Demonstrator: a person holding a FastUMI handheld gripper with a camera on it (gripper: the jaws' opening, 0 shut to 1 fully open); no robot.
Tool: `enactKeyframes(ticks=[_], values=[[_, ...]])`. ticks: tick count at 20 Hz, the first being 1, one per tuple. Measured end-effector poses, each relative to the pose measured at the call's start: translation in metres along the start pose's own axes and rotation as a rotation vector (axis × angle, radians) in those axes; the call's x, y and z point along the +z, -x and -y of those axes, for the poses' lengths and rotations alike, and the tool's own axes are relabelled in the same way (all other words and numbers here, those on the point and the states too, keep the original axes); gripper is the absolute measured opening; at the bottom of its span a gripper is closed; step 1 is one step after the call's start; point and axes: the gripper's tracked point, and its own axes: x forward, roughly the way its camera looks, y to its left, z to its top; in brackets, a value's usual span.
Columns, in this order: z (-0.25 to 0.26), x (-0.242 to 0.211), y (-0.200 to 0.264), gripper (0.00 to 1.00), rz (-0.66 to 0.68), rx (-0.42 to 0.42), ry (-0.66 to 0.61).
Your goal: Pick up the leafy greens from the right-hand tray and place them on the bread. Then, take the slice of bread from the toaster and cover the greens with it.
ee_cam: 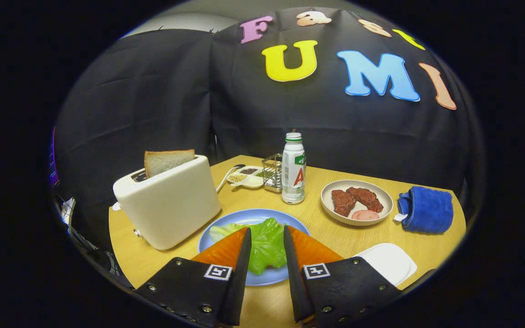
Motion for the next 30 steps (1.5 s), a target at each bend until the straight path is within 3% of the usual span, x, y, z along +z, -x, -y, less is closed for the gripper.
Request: enactKeyframes(ticks=[14,23,30], values=[[-0.116,0.065,0.033,0.43,0.216,0.045,-0.012],[-0.181,0.07,0.003,0.43,0.229,0.063,0.077],[-0.193,0.075,-0.024,0.47,0.209,0.025,0.06]])
